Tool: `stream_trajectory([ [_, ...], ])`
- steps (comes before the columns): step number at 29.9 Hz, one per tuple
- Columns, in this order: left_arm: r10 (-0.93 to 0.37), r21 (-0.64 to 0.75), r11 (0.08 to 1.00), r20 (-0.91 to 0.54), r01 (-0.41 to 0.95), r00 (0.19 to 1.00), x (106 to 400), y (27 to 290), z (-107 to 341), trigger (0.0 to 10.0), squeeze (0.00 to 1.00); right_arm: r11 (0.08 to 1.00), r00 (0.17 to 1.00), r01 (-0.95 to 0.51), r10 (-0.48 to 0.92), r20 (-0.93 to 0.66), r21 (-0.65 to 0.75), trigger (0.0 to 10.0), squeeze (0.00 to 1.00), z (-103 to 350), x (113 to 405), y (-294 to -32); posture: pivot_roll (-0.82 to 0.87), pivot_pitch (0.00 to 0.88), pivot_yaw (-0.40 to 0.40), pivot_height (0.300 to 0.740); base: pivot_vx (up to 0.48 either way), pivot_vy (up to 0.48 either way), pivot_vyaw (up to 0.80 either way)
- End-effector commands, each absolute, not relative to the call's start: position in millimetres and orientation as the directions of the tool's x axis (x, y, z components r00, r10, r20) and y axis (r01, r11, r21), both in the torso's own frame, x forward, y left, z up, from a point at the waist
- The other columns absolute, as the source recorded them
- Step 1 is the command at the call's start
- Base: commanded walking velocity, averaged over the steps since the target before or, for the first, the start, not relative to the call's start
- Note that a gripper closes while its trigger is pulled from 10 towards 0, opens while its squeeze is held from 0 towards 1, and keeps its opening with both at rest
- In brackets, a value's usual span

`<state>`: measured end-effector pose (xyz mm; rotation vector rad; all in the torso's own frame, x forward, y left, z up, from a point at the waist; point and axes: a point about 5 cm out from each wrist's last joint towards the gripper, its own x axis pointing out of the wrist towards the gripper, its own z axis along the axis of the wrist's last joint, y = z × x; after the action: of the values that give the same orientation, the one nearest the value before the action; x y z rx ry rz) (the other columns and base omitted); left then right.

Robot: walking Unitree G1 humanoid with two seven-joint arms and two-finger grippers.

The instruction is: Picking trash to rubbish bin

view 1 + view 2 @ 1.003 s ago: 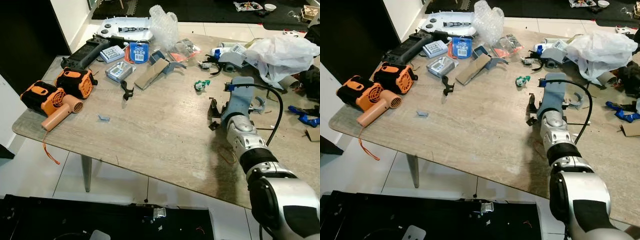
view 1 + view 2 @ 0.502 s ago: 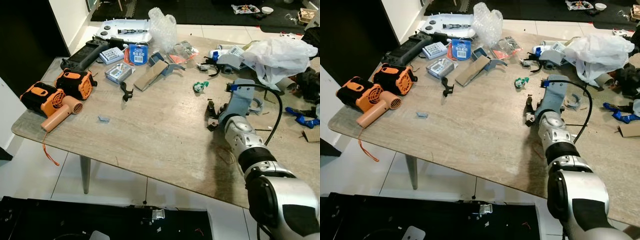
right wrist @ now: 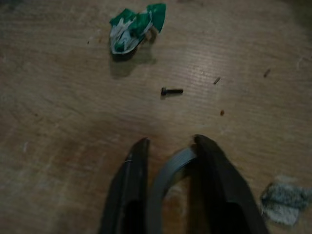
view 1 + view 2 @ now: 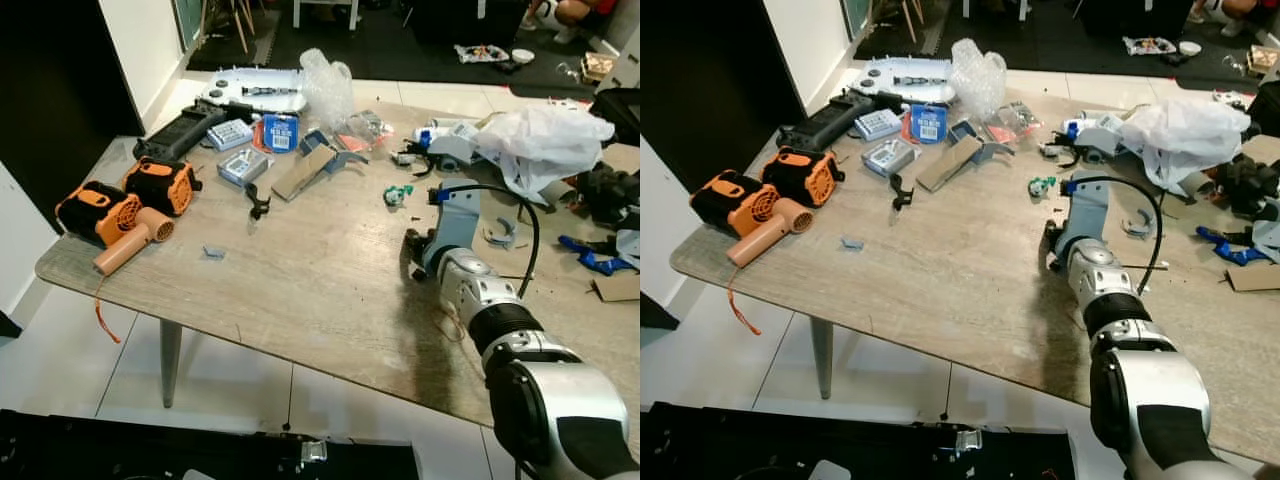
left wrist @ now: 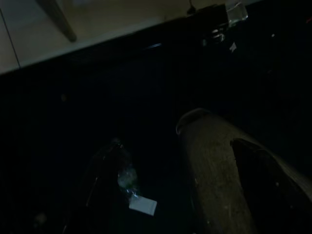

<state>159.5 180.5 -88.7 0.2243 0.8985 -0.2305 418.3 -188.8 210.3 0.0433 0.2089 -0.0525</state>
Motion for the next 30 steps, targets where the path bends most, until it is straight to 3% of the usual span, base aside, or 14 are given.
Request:
stream_trajectory([
  [1,-0.086,0.018,0.957,-0.936,0.291,0.340,93,184,-115,10.0,0.00,0.997,0.955,0.064,-0.049,-0.293,0.043,0.0,0.00,189,413,-190,-0.02,0.202,-0.002,0.740,0.000,0.000,0.00],
  [9,-0.074,0.024,0.960,-0.941,0.280,0.331,93,188,-114,10.0,0.00,0.997,0.959,0.028,-0.005,-0.282,0.078,0.0,0.00,192,414,-185,-0.03,0.163,0.005,0.740,0.000,0.000,0.00],
  [14,-0.069,0.027,0.960,-0.941,0.279,0.331,99,189,-113,10.0,0.00,0.962,0.982,-0.037,0.085,-0.171,0.270,0.0,0.00,207,418,-180,-0.04,0.132,0.012,0.740,0.000,0.000,0.00],
  [19,-0.071,0.029,0.960,-0.938,0.280,0.338,103,189,-112,10.0,0.00,0.933,0.985,-0.083,0.129,-0.111,0.349,0.0,0.00,213,418,-179,-0.04,0.118,0.016,0.740,0.000,0.000,0.00],
  [21,-0.075,0.027,0.959,-0.936,0.282,0.344,107,188,-111,10.0,0.00,0.879,0.977,-0.204,0.212,0.031,0.432,0.0,0.00,229,419,-175,-0.05,0.109,0.018,0.740,0.000,0.000,0.00],
  [23,-0.086,0.019,0.959,-0.932,0.283,0.353,111,186,-110,10.0,0.00,0.717,0.903,-0.429,0.329,0.276,0.550,0.0,0.00,253,415,-170,-0.05,0.103,0.018,0.740,0.000,0.000,0.00],
  [24,-0.086,0.019,0.959,-0.932,0.283,0.353,111,186,-110,10.0,0.00,0.717,0.903,-0.429,0.329,0.276,0.550,0.0,0.00,253,415,-170,-0.05,0.103,0.018,0.740,0.000,0.000,0.00],
  [25,-0.090,0.015,0.960,-0.930,0.280,0.357,112,185,-110,10.0,0.00,0.649,0.866,-0.500,0.367,0.341,0.573,0.7,0.00,256,412,-167,-0.05,0.100,0.016,0.740,0.000,0.000,0.00],
  [26,-0.094,0.010,0.961,-0.928,0.275,0.362,115,184,-110,10.0,0.00,0.547,0.791,-0.611,0.424,0.440,0.572,4.7,0.00,258,404,-162,-0.06,0.094,0.015,0.740,0.000,0.000,0.00],
  [29,-0.095,0.009,0.962,-0.926,0.272,0.364,116,184,-109,10.0,0.00,0.494,0.742,-0.671,0.456,0.492,0.553,4.7,0.00,256,398,-159,-0.06,0.094,0.015,0.740,0.000,0.000,0.00],
  [30,-0.094,0.009,0.963,-0.926,0.271,0.364,117,184,-109,10.0,0.00,0.401,0.646,-0.762,0.539,0.541,0.509,10.0,0.00,245,383,-141,-0.06,0.087,0.017,0.740,0.000,0.000,0.00],
])
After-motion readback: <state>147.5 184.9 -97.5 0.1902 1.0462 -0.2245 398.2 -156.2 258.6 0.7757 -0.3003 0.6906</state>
